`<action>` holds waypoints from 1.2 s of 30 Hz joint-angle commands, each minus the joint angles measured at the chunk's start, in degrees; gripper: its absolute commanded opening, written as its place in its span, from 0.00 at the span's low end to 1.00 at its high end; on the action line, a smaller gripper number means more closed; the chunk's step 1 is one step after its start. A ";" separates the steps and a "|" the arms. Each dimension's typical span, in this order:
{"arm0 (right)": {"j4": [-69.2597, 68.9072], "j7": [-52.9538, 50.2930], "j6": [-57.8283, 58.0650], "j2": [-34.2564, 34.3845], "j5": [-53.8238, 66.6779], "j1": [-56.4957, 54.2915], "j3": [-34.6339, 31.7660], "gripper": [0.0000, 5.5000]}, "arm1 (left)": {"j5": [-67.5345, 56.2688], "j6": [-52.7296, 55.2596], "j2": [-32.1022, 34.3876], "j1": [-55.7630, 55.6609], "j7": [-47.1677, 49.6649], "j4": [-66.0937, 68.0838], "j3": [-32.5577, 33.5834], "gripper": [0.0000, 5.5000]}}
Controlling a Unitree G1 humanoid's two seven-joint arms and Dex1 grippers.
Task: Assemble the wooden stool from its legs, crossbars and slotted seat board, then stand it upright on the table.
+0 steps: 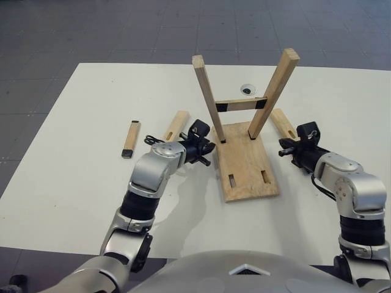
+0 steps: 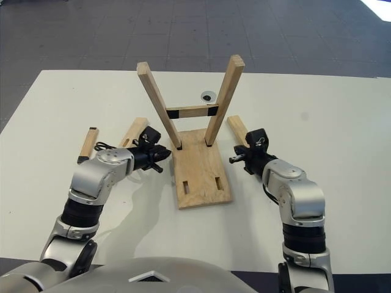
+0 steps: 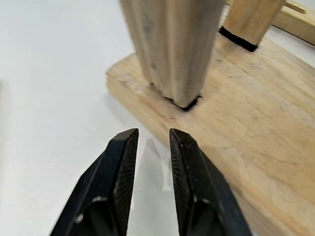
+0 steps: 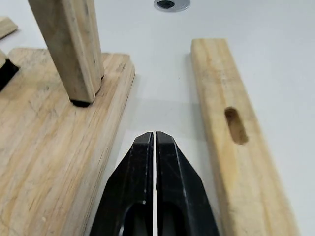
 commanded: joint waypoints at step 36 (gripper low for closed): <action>1.46 -0.46 -7.18 4.63 -1.90 -1.48 5.41 0.02 | -14.35 -22.71 -3.12 -34.73 9.15 19.88 23.70 0.02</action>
